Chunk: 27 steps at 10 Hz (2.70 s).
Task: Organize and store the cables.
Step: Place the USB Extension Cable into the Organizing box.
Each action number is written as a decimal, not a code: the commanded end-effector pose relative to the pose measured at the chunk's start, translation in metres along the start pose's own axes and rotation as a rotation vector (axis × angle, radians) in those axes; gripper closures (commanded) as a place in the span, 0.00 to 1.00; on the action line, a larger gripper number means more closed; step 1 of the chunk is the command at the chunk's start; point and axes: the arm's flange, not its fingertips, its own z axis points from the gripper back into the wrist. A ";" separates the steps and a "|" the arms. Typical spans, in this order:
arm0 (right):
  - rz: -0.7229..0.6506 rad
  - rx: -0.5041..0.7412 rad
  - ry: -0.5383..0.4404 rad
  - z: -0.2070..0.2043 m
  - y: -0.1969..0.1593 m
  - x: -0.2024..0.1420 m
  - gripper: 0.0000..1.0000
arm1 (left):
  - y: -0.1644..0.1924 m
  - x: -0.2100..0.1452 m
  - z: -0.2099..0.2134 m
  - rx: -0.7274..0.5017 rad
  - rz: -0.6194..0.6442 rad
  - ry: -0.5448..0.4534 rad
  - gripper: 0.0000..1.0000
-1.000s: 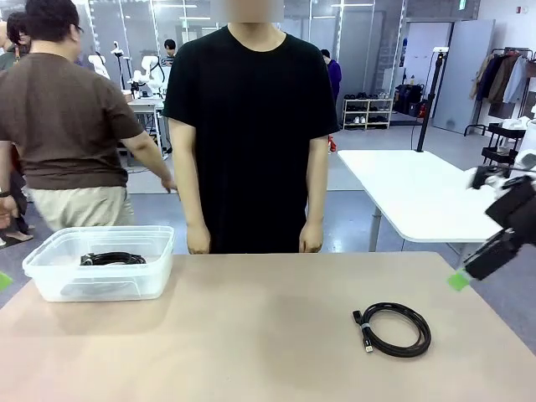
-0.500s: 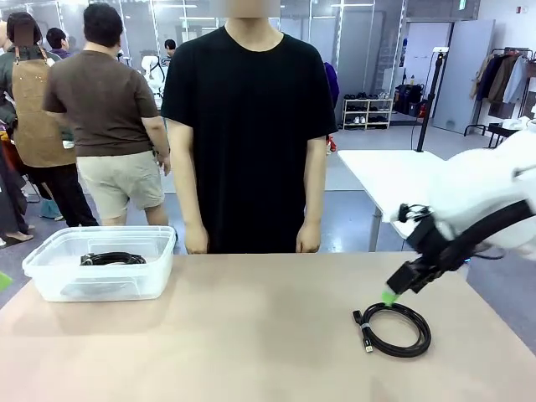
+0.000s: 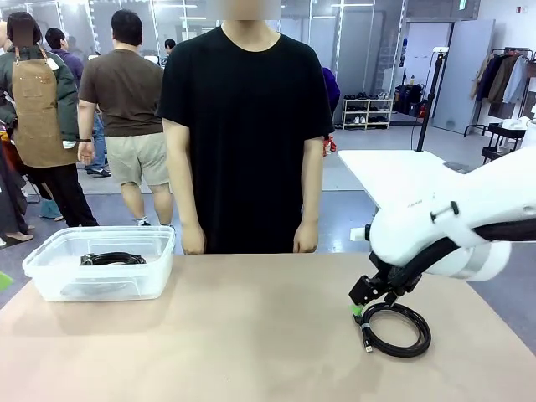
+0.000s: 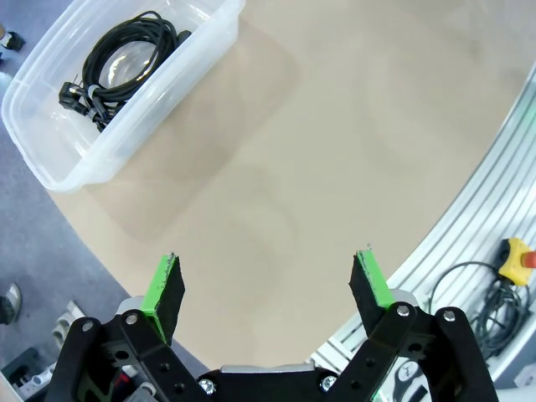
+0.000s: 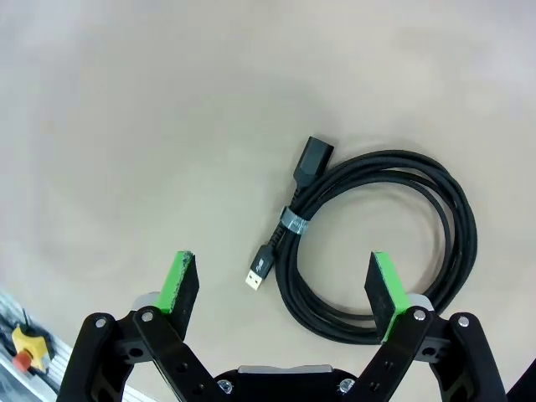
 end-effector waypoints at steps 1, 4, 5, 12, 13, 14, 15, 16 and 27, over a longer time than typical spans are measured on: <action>-0.085 -0.079 0.047 -0.015 0.010 0.014 0.00 | 0.000 0.001 -0.001 0.002 0.009 -0.001 0.00; -0.117 -0.113 0.111 -0.040 0.012 0.019 0.00 | 0.000 0.001 -0.001 0.002 0.009 -0.001 0.00; -0.113 -0.121 0.126 -0.045 0.012 0.019 0.00 | 0.000 0.001 -0.001 0.002 0.009 -0.001 0.00; -0.079 -0.148 0.168 -0.063 0.012 0.023 0.83 | 0.000 0.001 -0.001 0.002 0.009 -0.001 0.00; -0.081 -0.146 0.163 -0.061 0.012 0.023 1.00 | 0.000 0.001 -0.001 0.002 0.009 -0.001 0.00; -0.084 -0.145 0.161 -0.059 0.012 0.024 1.00 | 0.000 0.001 -0.001 0.002 0.009 -0.001 0.00; -0.085 -0.144 0.163 -0.058 0.012 0.024 1.00 | 0.000 0.001 -0.001 0.002 0.009 -0.001 0.00; -0.091 -0.139 0.164 -0.059 0.011 0.023 0.97 | 0.000 0.001 -0.001 0.002 0.009 -0.001 0.00; -0.064 -0.119 0.113 -0.035 0.022 0.012 0.86 | 0.000 0.001 -0.001 0.002 0.009 -0.001 0.00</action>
